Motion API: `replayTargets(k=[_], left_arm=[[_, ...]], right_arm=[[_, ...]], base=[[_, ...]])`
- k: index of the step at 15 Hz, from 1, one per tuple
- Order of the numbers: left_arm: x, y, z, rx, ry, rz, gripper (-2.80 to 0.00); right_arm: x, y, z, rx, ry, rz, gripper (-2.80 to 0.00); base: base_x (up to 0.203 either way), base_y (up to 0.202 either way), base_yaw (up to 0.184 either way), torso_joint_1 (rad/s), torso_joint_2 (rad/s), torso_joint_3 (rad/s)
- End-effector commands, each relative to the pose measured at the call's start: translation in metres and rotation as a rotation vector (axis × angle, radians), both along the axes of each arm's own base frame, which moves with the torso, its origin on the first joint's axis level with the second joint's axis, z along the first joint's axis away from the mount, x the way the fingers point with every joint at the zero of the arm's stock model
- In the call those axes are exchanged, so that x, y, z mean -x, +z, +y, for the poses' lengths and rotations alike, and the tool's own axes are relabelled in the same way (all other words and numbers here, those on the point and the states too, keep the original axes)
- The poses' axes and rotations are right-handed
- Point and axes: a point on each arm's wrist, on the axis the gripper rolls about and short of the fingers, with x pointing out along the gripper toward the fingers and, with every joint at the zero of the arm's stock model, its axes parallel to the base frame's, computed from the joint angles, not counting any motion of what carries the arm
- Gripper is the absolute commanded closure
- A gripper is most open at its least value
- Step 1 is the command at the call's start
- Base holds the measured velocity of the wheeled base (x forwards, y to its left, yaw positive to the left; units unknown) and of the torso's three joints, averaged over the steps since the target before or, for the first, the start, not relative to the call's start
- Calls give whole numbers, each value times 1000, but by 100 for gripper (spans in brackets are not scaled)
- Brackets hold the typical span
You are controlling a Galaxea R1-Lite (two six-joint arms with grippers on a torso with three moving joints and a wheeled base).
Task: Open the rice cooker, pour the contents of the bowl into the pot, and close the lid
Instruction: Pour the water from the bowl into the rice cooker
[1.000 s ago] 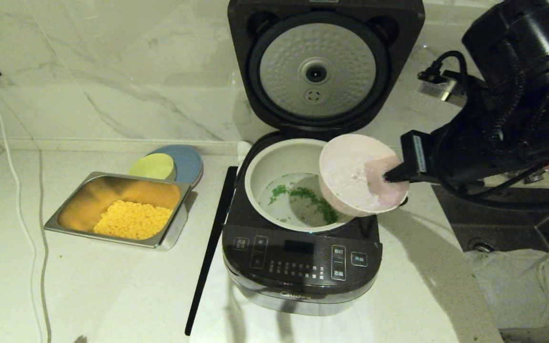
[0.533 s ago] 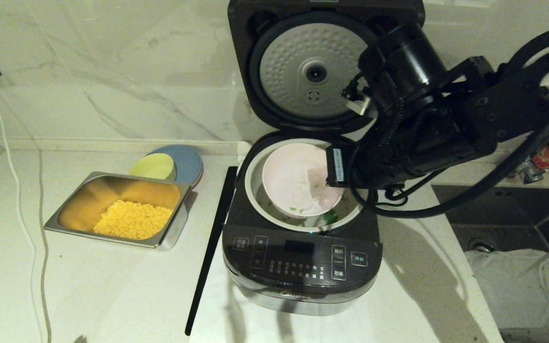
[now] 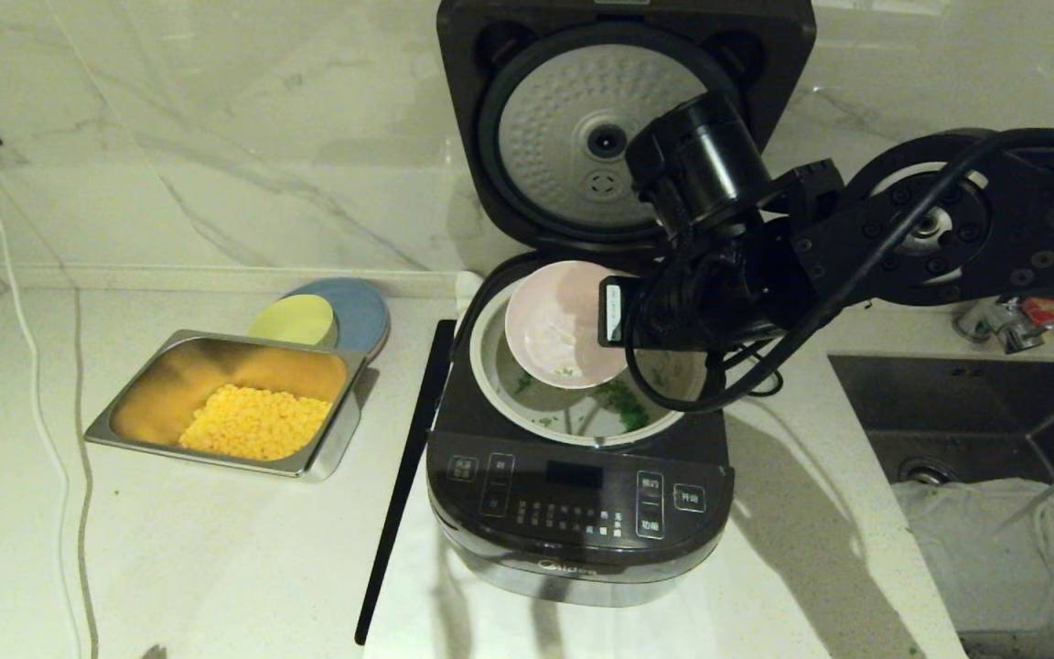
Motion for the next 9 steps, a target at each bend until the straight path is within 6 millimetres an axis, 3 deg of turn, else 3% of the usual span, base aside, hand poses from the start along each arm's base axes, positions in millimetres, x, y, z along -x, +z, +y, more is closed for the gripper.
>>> replayTargets(k=[1,9], left_arm=[[-1,-3,0,-1,0,8,0],[-1,-3,0,-2,0,8,0]], right_arm=[[0,3,-4,24,-63,-32,0],[-10,-10,8,53,-273,-352,0]], base=[[0,0,0,0,0,0],[0,0,0,0,0,0]])
